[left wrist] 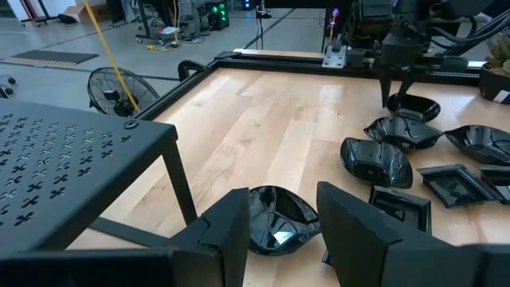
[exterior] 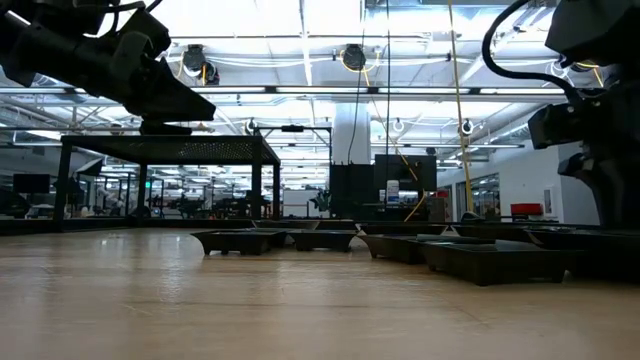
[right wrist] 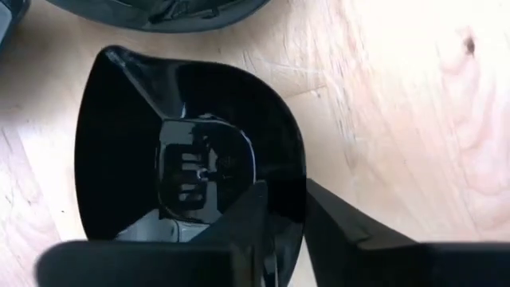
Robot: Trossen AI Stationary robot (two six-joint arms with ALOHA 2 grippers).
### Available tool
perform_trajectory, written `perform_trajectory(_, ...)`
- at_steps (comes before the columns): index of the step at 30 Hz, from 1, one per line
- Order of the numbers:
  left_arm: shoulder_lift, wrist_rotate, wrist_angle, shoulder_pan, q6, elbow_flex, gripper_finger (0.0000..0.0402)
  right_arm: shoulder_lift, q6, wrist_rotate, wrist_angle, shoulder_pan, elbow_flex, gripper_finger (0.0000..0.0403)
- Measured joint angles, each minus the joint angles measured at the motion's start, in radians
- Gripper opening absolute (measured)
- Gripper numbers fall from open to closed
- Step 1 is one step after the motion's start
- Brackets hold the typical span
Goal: Pick & Place Mini shaped plates
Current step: Put the leaf-shaped plate on the shelf
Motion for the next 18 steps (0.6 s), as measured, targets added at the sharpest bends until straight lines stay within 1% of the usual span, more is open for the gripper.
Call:
perform_trajectory(5,0.000,0.000,0.000,0.000,-0.001,0.000,0.0148,-0.001,-0.013,0.000,0.002,0.000,0.000,0.0024)
perform_trajectory(9,0.000,0.000,0.000,0.000,-0.012,0.000,0.0148,-0.002,-0.036,0.001,0.003,0.000,0.001,0.0005)
perform_trajectory(18,0.000,0.000,0.001,0.000,-0.014,0.000,0.0149,-0.002,-0.045,0.000,0.003,-0.001,0.001,0.0001)
